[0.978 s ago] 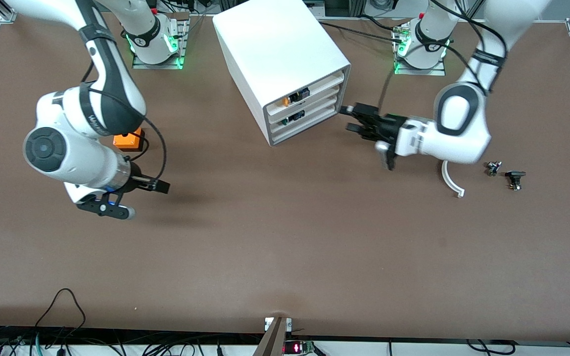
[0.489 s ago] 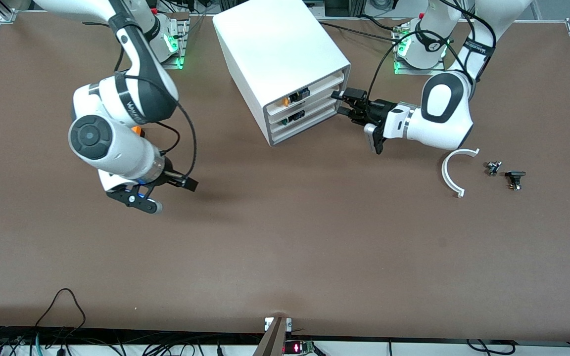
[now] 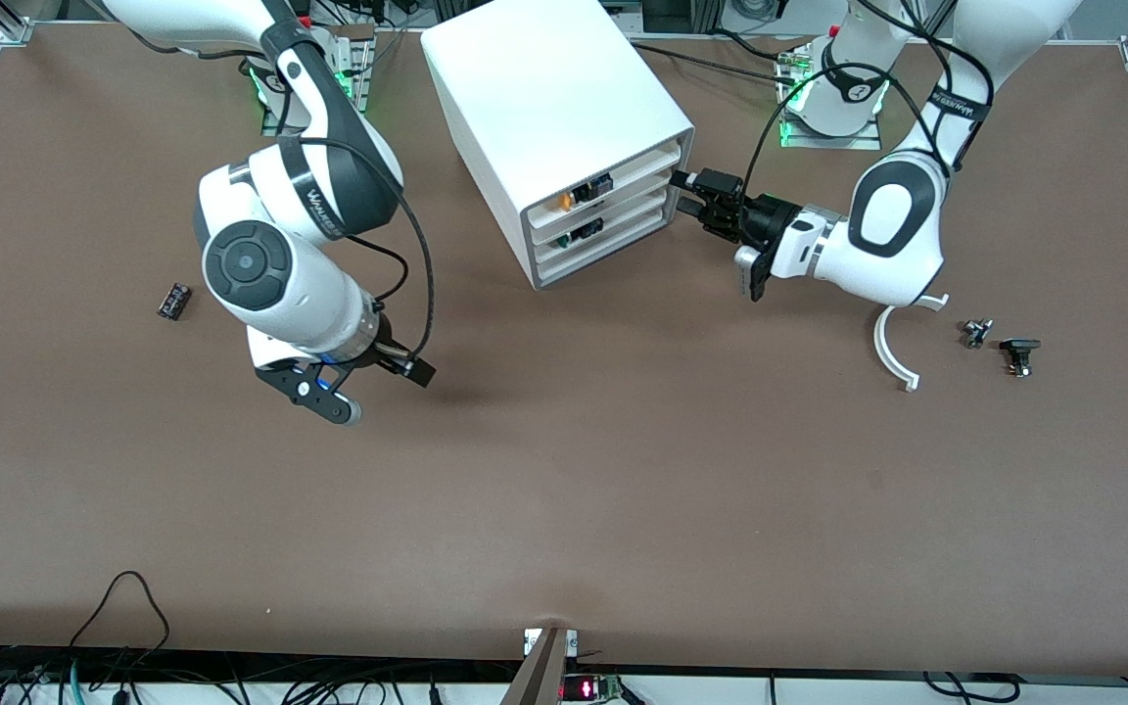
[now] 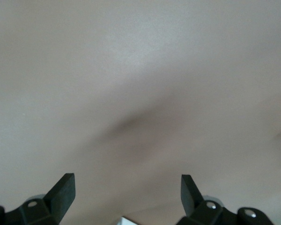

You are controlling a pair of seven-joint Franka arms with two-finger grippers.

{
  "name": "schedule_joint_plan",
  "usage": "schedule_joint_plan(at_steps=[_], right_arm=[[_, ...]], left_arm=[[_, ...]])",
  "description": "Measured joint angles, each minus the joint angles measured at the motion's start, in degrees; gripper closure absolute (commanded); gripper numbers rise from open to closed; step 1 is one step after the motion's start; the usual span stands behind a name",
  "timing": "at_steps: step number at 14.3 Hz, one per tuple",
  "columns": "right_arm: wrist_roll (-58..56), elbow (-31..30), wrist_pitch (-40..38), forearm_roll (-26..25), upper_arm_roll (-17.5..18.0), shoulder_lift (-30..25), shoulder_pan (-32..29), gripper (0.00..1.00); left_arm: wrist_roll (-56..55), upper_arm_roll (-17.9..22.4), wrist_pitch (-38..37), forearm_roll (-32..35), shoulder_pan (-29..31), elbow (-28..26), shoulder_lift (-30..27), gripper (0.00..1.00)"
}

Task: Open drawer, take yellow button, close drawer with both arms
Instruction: 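Grip the drawer front with the left gripper while the right gripper approaches, then pull the drawer open with the left gripper while the right gripper hovers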

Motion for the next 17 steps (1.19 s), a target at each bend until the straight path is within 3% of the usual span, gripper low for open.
schedule_joint_plan(at_steps=[9, 11, 12, 13, 17], right_arm=[[13.72, 8.95, -1.16, 2.72, 0.01, 5.61, 3.02, 0.0], [16.07, 10.13, -1.16, 3.76, 0.12, 6.27, 3.23, 0.0], [17.29, 10.83, -1.16, 4.05, 0.21, 6.62, 3.3, 0.0], [18.32, 11.58, -1.16, 4.44, 0.25, 6.98, 3.36, 0.0], [20.68, 13.95, -1.14, 6.06, 0.61, 7.88, 3.44, 0.0]], left_arm=[[1.75, -0.97, 4.05, -0.04, -6.2, -0.62, 1.12, 0.51], [2.16, -0.97, 5.27, -0.06, -7.24, -0.83, 1.58, 0.7], [2.91, -0.98, 5.59, -0.16, -7.68, -0.87, 2.03, 0.92], [4.04, -0.98, 5.86, -0.28, -7.98, -0.87, 2.52, 1.0], [6.76, -0.99, 4.4, -1.65, -7.79, -0.52, 3.15, 1.0]])
